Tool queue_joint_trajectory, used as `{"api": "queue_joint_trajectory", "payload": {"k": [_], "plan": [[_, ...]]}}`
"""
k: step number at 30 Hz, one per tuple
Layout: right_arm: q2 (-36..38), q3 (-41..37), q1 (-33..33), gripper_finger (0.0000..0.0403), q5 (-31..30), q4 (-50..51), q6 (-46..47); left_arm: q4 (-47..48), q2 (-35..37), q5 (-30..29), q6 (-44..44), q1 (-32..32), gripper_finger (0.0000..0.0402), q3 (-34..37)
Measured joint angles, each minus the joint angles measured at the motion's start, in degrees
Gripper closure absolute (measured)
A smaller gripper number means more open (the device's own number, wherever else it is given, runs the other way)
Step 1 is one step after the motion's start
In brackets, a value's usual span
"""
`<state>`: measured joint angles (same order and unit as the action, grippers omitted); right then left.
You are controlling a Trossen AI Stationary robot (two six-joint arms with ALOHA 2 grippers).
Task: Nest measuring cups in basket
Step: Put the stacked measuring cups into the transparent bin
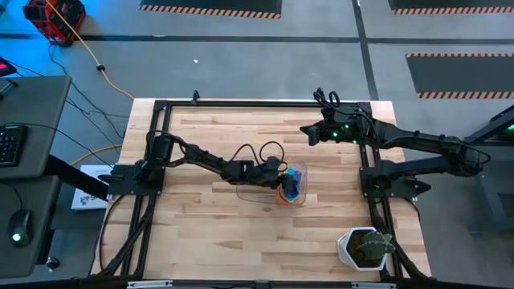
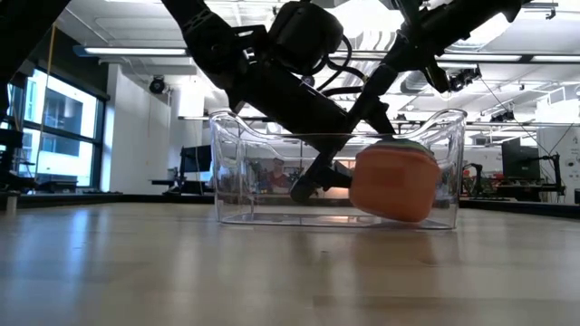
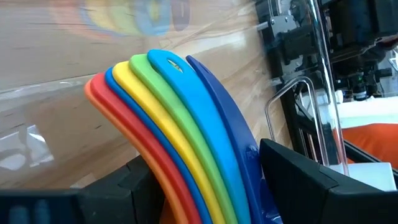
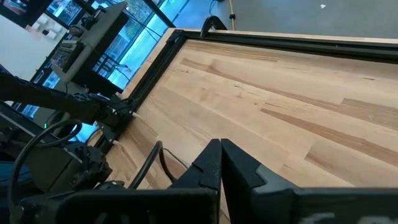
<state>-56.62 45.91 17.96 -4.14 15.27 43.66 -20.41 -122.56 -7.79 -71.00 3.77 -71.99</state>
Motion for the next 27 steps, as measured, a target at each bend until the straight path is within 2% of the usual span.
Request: {"api": "queue_joint_trajectory", "payload": {"k": [14, 27], "plan": [[0.0, 0.0, 0.0, 0.0402, 0.0, 0.0, -0.08, 0.01, 0.0, -0.18, -0.29, 0.0, 0.0165, 0.0], [0.0, 0.0, 0.0, 0.0402, 0.0, -0.01, -0.11, -0.02, 0.02, -0.22, -0.31, 0.02, 0.01, 0.0]]}}
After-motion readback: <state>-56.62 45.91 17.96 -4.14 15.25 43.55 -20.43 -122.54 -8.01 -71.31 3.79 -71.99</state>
